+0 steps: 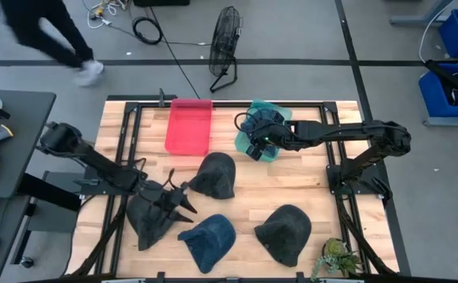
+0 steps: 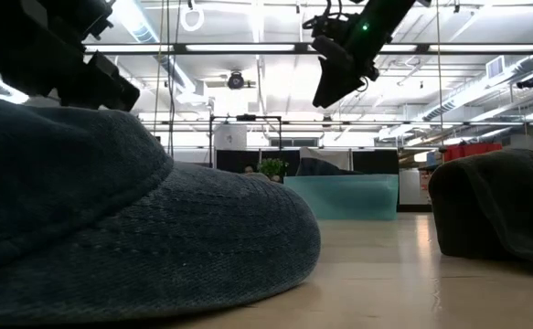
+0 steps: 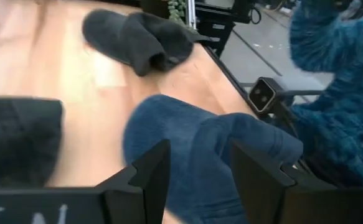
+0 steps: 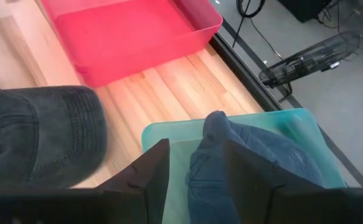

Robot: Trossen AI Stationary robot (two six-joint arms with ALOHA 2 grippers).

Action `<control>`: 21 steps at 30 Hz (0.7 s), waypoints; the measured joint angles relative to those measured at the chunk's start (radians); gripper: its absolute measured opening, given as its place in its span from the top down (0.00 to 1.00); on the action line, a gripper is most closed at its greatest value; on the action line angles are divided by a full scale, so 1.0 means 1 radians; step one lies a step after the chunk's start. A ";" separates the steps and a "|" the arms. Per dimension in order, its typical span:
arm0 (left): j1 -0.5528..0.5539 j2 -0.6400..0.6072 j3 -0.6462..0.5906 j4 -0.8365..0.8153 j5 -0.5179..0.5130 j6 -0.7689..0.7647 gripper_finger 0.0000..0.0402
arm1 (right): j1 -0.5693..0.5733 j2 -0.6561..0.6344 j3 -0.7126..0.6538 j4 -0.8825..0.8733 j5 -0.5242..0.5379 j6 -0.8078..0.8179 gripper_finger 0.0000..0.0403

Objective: Pick & Place hat
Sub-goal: Put the blue cap into the blue bin

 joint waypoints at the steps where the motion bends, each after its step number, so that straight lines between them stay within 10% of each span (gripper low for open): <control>1: -0.010 0.023 0.000 0.025 0.000 -0.015 0.59 | 0.000 0.000 0.000 0.000 0.000 0.006 0.62; 9: -0.068 0.221 0.081 0.171 -0.043 -0.012 0.58 | 0.000 0.000 0.000 0.001 0.000 0.011 0.63; 21: -0.079 0.380 0.309 -0.231 -0.047 0.046 0.44 | 0.000 0.004 -0.002 -0.010 -0.001 0.094 0.63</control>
